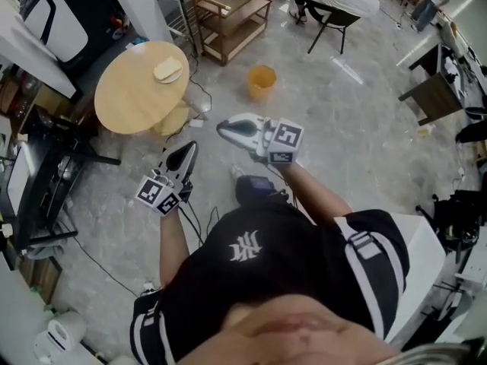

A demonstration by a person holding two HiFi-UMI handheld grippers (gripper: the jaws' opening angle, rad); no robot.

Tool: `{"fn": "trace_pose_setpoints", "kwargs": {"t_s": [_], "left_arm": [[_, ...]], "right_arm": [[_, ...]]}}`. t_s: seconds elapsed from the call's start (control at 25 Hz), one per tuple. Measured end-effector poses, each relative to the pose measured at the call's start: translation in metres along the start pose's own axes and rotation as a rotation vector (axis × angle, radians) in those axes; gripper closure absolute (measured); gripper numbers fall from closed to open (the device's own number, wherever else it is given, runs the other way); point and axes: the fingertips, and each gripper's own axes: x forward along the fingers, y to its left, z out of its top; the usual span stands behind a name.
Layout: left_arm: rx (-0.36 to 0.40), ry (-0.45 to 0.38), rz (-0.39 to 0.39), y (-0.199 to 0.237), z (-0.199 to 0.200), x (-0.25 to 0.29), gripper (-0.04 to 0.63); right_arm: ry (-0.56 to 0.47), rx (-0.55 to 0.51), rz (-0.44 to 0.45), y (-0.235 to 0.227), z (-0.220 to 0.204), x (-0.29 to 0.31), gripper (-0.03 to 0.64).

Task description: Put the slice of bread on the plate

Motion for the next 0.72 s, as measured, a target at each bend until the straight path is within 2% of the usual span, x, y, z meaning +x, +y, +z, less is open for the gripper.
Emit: {"fn": "trace_pose_setpoints", "kwargs": {"t_s": [0.08, 0.16, 0.32, 0.48, 0.6, 0.72], "left_arm": [[-0.039, 0.005, 0.011, -0.025, -0.026, -0.019, 0.583], [-0.095, -0.003, 0.027, -0.046, -0.05, -0.04, 0.583], [-0.149, -0.01, 0.056, -0.078, -0.072, -0.071, 0.583], [-0.073, 0.009, 0.068, -0.112, -0.067, -0.076, 0.583], [-0.015, 0.006, 0.125, -0.129, -0.048, -0.078, 0.583], [-0.022, -0.016, 0.169, -0.152, -0.038, -0.072, 0.583]], "right_arm": [[0.041, 0.081, -0.047, 0.02, -0.03, -0.013, 0.617], [0.082, 0.139, -0.044, 0.046, -0.052, -0.019, 0.617], [0.101, 0.127, 0.004, 0.083, -0.056, -0.014, 0.617], [0.055, 0.09, 0.073, 0.108, -0.033, -0.026, 0.617], [0.035, 0.058, 0.114, 0.125, -0.019, -0.045, 0.617], [0.019, 0.052, 0.128, 0.14, -0.01, -0.081, 0.617]]}}
